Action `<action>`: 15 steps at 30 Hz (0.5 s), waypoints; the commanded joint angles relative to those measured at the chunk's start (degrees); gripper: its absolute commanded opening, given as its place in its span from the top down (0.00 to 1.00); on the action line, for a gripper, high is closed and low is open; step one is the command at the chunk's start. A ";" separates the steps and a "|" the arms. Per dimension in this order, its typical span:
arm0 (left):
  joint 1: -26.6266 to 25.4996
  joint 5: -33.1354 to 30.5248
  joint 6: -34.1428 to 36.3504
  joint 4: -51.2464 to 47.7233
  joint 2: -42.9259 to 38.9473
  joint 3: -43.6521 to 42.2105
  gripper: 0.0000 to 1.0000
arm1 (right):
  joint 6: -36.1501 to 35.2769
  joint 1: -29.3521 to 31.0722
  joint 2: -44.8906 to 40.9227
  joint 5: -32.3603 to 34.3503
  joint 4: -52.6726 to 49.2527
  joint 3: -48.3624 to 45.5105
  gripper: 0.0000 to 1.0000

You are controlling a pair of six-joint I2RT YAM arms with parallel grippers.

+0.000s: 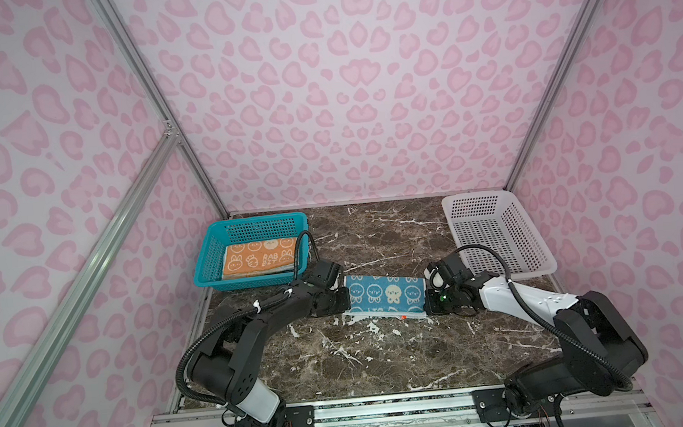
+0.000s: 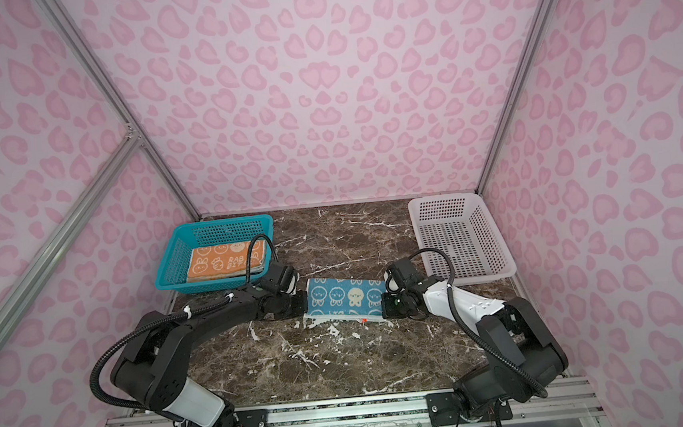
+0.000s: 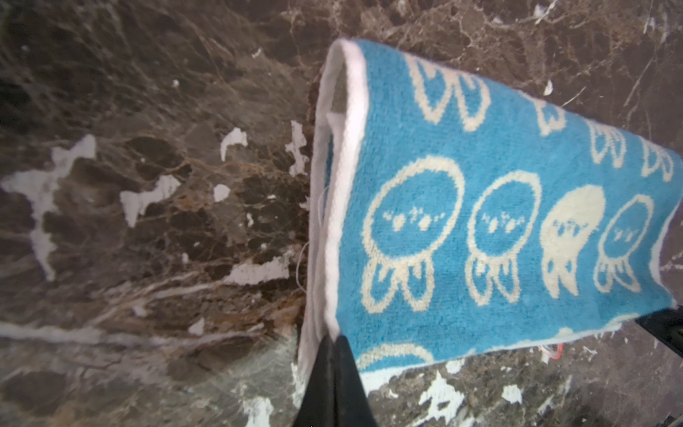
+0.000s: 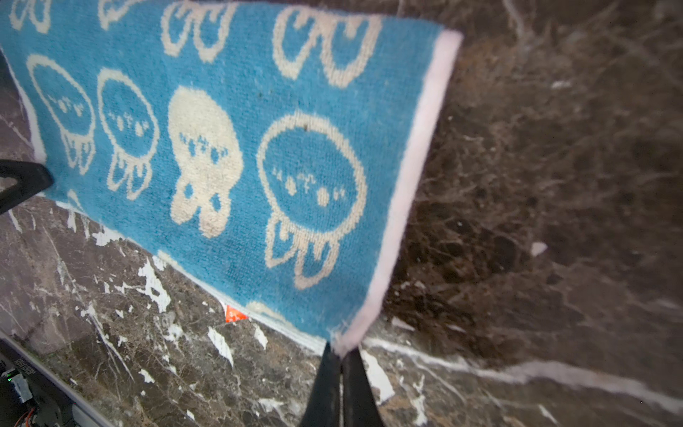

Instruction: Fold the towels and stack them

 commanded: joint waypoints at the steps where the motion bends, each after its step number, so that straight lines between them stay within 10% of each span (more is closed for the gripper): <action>1: 0.14 0.43 0.10 0.23 -0.43 0.37 0.97 | -0.60 0.10 -0.42 0.84 -0.87 0.41 1.00; 15: 1.52 -0.32 0.28 -2.45 -6.64 0.89 0.97 | -1.46 0.23 -4.74 0.66 -2.76 0.89 1.00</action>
